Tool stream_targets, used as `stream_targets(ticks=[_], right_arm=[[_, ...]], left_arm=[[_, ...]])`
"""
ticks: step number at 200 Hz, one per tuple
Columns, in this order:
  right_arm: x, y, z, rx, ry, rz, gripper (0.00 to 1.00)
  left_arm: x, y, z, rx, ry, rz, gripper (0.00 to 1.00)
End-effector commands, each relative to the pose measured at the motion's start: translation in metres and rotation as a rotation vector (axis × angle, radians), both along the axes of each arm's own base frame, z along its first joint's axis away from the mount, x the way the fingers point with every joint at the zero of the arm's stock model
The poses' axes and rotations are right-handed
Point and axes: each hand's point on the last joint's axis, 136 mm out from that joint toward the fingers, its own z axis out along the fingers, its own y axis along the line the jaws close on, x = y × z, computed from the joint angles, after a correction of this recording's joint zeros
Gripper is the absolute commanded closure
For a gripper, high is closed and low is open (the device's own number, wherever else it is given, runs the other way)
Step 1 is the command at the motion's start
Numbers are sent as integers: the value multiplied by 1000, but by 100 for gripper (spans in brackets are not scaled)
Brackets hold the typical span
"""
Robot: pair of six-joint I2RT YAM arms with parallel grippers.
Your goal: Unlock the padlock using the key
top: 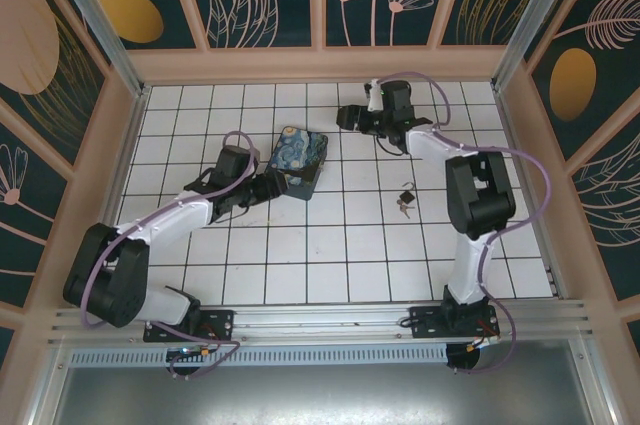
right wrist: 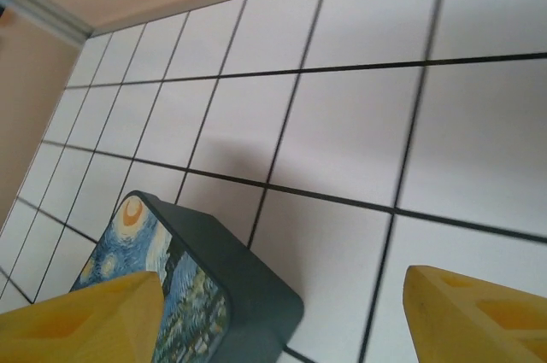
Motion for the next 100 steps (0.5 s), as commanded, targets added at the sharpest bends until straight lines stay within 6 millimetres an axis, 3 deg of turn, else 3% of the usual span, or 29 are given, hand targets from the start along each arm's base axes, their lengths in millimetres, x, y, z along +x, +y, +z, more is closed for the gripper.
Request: stream_targets(ticks=[1, 30, 61, 100], right_arm=[[3, 31, -5, 46, -39, 124, 26], [7, 59, -16, 79, -27, 194, 26], [-14, 83, -28, 112, -1, 294, 28], [-51, 80, -40, 119, 20, 357, 31]], left_arm=[[7, -21, 11, -136, -21, -20, 34], [16, -27, 12, -164, -36, -17, 33], [28, -24, 5, -142, -40, 18, 33], [49, -21, 16, -100, -84, 42, 34]])
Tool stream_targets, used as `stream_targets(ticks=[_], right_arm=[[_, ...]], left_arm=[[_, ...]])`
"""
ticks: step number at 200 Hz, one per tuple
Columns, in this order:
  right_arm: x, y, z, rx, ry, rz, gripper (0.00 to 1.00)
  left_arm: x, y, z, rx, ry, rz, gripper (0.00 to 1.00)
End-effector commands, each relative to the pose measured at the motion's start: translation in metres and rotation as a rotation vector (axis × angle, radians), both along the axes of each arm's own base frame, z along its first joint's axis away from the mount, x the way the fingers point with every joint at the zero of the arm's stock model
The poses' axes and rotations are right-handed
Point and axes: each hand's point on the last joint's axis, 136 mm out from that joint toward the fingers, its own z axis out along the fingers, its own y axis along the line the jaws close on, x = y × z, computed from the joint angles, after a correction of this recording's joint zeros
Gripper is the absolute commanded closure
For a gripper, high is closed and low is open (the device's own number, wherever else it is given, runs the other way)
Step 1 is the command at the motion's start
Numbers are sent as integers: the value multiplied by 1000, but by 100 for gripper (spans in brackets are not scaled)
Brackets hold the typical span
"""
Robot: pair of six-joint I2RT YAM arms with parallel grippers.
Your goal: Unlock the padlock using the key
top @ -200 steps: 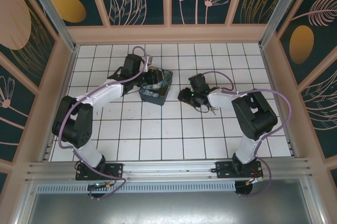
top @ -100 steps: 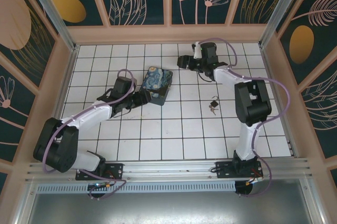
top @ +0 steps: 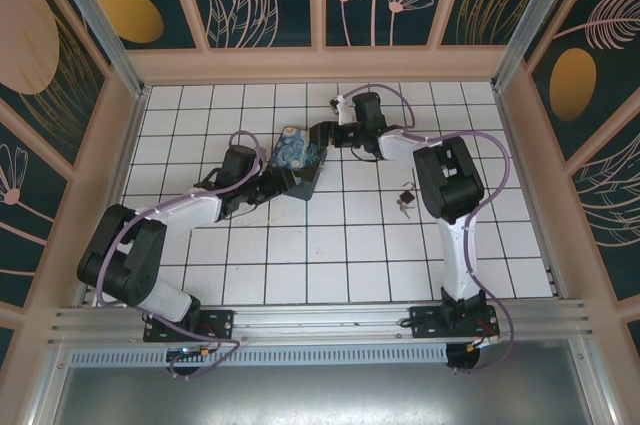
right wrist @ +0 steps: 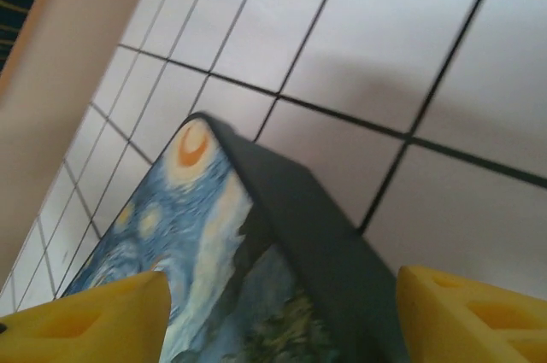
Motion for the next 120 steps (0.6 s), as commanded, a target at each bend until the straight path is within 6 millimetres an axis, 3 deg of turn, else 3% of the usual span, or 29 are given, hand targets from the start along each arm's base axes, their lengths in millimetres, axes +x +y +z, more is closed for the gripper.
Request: stream_targets(ticks=[1, 22, 49, 61, 65, 77, 94, 120], right_arm=[[-23, 0, 9, 31, -34, 70, 31], [-42, -7, 8, 17, -25, 79, 33], [-80, -11, 11, -15, -20, 100, 33], [-100, -12, 11, -44, -13, 101, 33], [-106, -12, 10, -56, -11, 100, 33], [-120, -14, 10, -89, -20, 87, 33], [-123, -24, 8, -125, -2, 40, 33], [-110, -42, 7, -160, 32, -38, 32]], left_arm=[[27, -1, 23, 10, -77, 28, 34], [40, 5, 27, 66, -90, 54, 34], [53, -3, 34, 63, -110, 29, 34], [55, -5, 26, 74, -99, 16, 34], [62, -9, 36, 67, -120, 13, 34], [67, -12, 35, 68, -118, 1, 34], [70, -17, 36, 53, -114, -9, 34], [70, -14, 33, 60, -107, 6, 34]])
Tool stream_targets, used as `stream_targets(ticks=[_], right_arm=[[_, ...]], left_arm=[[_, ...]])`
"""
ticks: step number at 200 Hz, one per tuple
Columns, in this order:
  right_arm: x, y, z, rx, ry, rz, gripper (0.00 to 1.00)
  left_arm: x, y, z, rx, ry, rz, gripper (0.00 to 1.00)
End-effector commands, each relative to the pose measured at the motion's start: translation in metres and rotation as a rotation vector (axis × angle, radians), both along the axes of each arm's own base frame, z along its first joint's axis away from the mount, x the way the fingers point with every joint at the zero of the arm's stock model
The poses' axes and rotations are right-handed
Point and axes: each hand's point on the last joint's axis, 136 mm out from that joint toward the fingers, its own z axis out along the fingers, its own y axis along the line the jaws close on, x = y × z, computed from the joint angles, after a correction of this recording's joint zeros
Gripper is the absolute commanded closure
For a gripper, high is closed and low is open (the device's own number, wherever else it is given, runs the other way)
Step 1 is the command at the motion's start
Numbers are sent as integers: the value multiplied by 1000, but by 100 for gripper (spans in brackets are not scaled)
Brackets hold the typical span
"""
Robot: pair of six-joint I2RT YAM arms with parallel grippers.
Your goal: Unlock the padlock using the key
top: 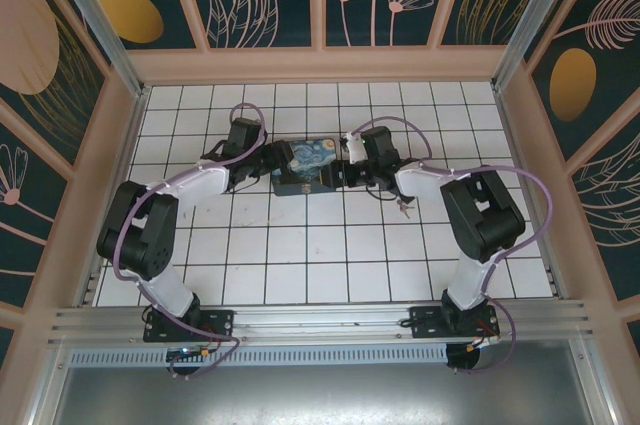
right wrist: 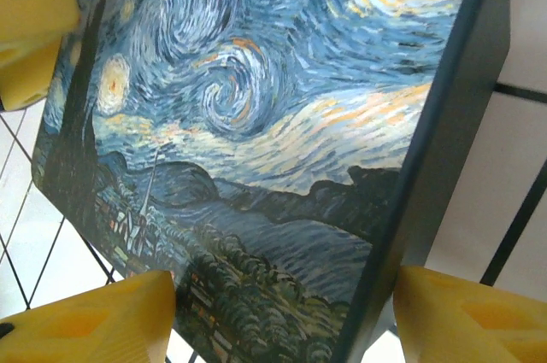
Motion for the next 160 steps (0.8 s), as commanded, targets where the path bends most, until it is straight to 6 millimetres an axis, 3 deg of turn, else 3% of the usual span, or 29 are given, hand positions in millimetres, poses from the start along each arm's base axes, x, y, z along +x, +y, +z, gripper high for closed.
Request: stream_targets(ticks=[1, 21, 46, 54, 65, 73, 96, 109, 128, 145, 160], right_arm=[[7, -3, 17, 7, -28, -23, 32], [8, -12, 30, 1, -50, -44, 31], [10, -28, 61, 0, -108, -82, 27], [11, -37, 67, -9, -121, -103, 24], [15, -53, 73, -38, -137, -153, 10], [20, -71, 76, -74, -155, -208, 1], [33, -145, 85, -177, -219, -432, 1], [38, -197, 95, -214, -289, -605, 1], [34, -255, 98, -233, -352, -782, 1], [25, -289, 96, -293, -426, -899, 1], [17, -306, 94, -324, -518, -969, 1]], left_arm=[[2, -23, 18, -54, -44, -75, 34], [2, -13, 20, -12, -54, -55, 34], [8, 10, 30, 83, -113, -26, 30], [11, 19, 35, 108, -139, -13, 21], [14, 33, 42, 160, -172, 22, 5], [14, 45, 47, 196, -184, 49, 2], [13, 99, 71, 334, -264, 194, 1], [3, 143, 67, 457, -303, 290, 2], [-14, 200, 63, 630, -406, 429, 2], [-33, 221, 57, 712, -478, 473, 1], [-43, 231, 53, 729, -545, 505, 1]])
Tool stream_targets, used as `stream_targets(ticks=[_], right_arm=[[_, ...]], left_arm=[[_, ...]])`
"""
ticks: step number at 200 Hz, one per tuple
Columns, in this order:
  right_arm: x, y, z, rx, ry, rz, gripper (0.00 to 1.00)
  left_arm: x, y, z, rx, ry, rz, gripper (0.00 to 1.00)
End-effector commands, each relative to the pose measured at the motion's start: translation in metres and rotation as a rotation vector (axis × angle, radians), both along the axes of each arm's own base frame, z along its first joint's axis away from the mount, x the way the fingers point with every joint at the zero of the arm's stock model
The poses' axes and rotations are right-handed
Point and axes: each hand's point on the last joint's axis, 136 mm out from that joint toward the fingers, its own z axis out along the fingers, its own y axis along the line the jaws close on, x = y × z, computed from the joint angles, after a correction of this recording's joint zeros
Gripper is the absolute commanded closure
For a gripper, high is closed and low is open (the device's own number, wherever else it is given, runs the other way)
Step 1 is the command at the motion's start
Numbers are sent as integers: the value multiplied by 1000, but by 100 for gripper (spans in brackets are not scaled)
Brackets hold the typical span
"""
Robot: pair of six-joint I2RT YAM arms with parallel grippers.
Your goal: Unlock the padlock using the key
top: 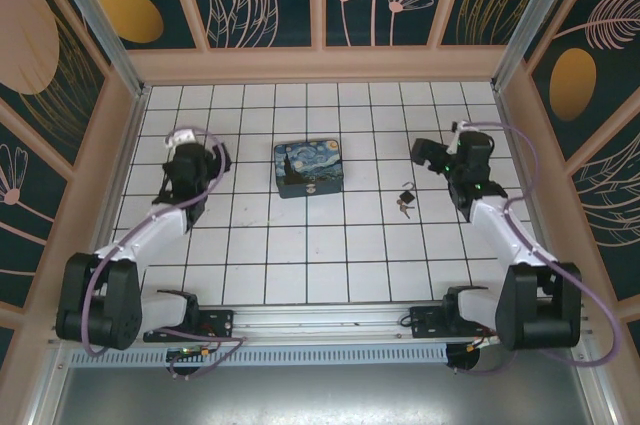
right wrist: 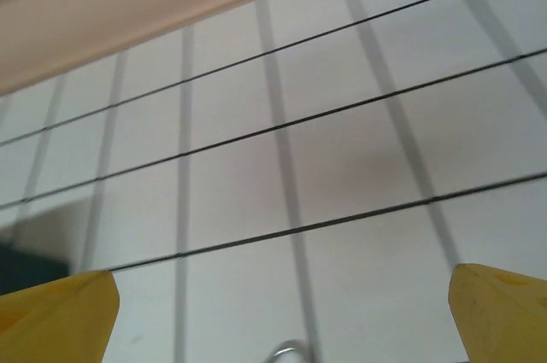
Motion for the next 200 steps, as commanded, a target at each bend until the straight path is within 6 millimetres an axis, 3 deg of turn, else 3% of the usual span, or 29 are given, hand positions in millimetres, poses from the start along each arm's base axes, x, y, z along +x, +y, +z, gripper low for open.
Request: stream_targets(ticks=[1, 27, 41, 52, 59, 87, 101, 112, 121, 200], right_arm=[[-6, -36, 9, -126, -158, -155, 1], [-10, -44, -8, -165, -254, -180, 1], [-8, -52, -23, -194, -247, -194, 1], [-9, -56, -31, -221, -273, -200, 1], [-11, -61, -33, -235, -301, -222, 1], [-12, -56, -16, -172, -445, -187, 1], [-11, -50, -33, -183, -440, -147, 1], [-11, -39, -27, -224, -504, -120, 1], [-8, -34, -36, -222, -440, -89, 1], [-5, -51, -37, -199, -431, -174, 1]], left_arm=[[-9, 28, 12, 166, -152, 79, 2], [-11, 42, 10, 201, -267, 140, 2], [-6, 42, 22, 219, -350, 118, 3], [-2, 42, 6, 182, -326, 61, 4], [-6, 43, 7, 155, -381, 35, 5], [-5, 34, 1, 145, -380, -45, 6], [-1, 35, -2, 146, -360, -45, 1], [-2, 35, 0, 150, -368, -44, 1], [-2, 34, 0, 148, -370, -46, 1], [3, 20, -2, 152, -357, -138, 1]])
